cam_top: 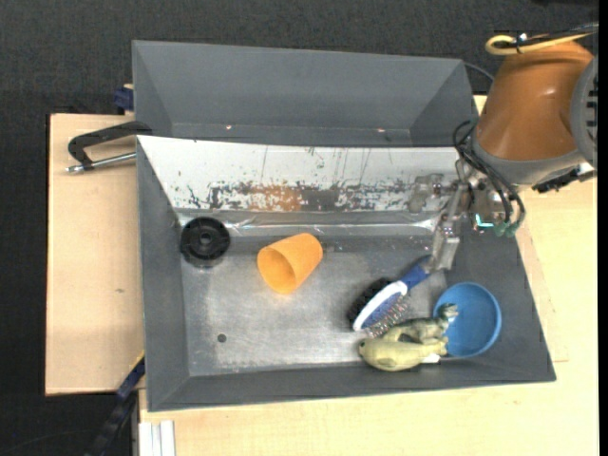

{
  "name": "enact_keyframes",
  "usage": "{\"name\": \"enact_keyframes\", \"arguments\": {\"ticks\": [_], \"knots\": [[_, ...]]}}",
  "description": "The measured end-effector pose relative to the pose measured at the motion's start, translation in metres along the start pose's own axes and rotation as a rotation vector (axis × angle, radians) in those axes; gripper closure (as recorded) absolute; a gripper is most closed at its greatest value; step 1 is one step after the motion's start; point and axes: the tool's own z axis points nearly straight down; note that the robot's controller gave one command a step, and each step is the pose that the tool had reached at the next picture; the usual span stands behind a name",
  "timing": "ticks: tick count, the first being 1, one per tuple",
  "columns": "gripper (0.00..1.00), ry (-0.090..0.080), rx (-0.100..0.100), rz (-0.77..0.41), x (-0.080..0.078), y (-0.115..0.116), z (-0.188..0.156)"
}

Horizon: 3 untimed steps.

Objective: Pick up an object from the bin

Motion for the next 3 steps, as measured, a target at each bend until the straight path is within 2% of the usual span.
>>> {"name": "enact_keyframes", "arguments": {"ticks": [1, 2, 3], "knots": [[0.0, 0.002, -0.001, -0.1, 0.055, 0.004, 0.098], [1.0, -0.009, 0.001, -0.103, 0.051, 0.005, 0.093], [1.0, -0.02, 0.004, -0.075, 0.027, 0.011, -0.097]]}}
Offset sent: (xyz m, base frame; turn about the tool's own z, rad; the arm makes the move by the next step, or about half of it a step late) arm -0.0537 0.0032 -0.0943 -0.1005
